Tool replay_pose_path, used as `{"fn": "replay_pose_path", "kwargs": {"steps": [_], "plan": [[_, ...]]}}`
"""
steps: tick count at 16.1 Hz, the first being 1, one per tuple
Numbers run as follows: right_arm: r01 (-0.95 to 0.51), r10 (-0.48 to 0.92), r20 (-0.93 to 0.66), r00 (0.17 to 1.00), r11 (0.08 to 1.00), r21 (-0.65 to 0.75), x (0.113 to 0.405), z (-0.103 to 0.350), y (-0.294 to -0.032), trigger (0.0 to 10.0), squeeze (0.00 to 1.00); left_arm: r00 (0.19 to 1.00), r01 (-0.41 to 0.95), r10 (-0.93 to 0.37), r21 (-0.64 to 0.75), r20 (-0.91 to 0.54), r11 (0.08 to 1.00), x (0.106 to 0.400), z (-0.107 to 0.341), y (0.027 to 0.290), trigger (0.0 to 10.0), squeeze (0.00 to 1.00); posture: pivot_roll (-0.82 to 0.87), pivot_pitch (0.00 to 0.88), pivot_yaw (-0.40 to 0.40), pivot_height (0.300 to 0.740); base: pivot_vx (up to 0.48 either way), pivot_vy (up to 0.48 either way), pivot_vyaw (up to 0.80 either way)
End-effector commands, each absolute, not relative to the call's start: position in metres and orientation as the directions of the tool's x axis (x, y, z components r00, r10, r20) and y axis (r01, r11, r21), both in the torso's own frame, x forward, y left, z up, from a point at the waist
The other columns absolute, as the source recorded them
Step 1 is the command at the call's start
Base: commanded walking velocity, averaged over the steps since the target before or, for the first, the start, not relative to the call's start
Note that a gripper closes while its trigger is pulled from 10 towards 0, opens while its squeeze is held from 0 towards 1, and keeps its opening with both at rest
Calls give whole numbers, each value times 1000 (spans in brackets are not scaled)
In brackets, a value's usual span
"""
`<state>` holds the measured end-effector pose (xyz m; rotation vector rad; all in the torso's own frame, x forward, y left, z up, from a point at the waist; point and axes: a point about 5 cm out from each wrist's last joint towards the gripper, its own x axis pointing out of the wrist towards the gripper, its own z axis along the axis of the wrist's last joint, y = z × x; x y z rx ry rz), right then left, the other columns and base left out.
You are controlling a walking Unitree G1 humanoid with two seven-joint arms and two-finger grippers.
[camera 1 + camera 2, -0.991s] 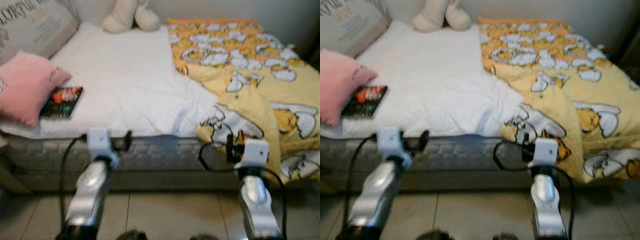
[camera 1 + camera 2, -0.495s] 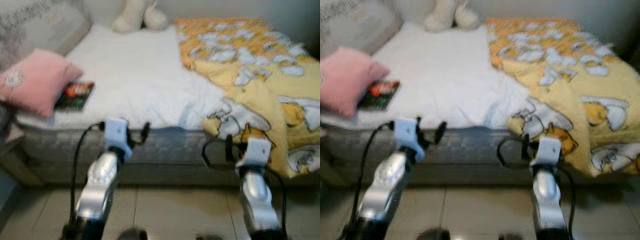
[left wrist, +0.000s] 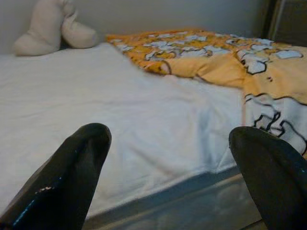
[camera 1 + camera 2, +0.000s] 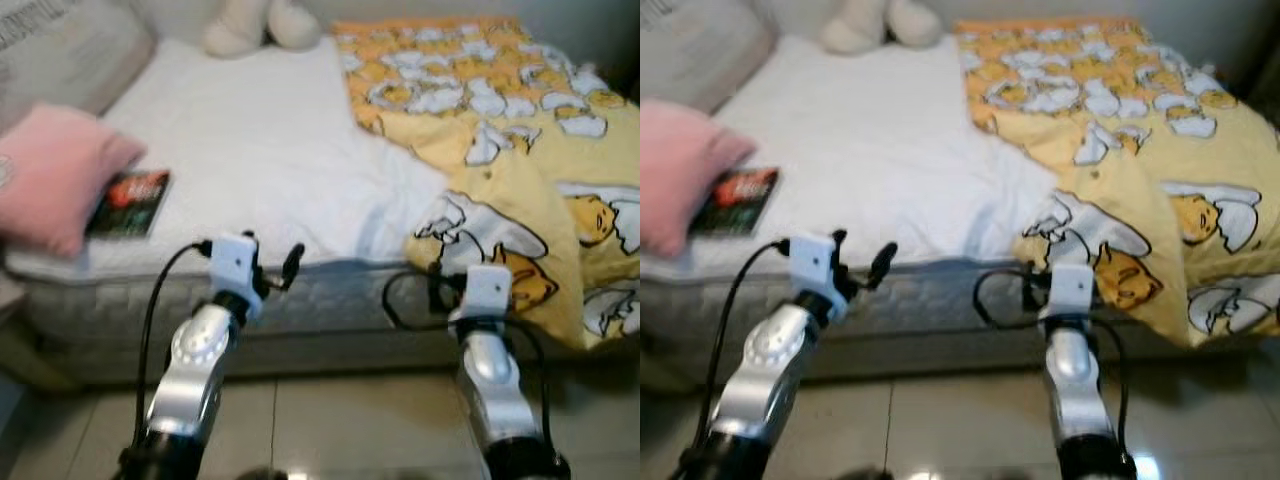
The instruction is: Clean up the room
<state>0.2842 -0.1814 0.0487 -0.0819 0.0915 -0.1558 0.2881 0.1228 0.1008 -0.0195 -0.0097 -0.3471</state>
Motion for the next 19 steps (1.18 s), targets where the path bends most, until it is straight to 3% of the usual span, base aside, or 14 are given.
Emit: {"fn": "replay_pose_path", "kwargs": {"steps": [1,8,10,13,15,17,19], "plan": [[180,-190,-95,977,979,-99,283,46,-191,10000,0,932,361,-361,-21,28,932,289,104,116,10000,0,-86,0,57,704,480,0,0],[202,-215,-155,964,975,-96,292,38,-192,10000,0,900,436,-436,1,34,900,280,105,105,10000,0,-67,0,67,704,480,0,0],[265,-277,-214,937,961,-83,295,31,-199,10000,0,845,534,-535,49,3,844,270,105,99,10000,0,-33,0,83,704,480,0,0],[274,-285,-301,910,958,-79,293,18,-199,10000,0,829,559,-558,65,-42,826,261,105,105,10000,0,5,0,105,704,0,0,0],[283,-296,-377,878,955,-89,289,5,-200,10000,0,789,614,-611,83,-66,785,248,115,114,10000,0,71,49,129,704,0,0,0],[273,-289,-416,862,957,-99,290,1,-198,10000,0,730,684,-679,87,-85,724,238,125,112,10000,0,96,85,140,704,0,0,0],[272,-287,-446,848,957,-99,292,-1,-194,10000,0,551,834,-813,87,-187,545,210,126,99,10000,0,139,158,142,704,0,0,0]]}}
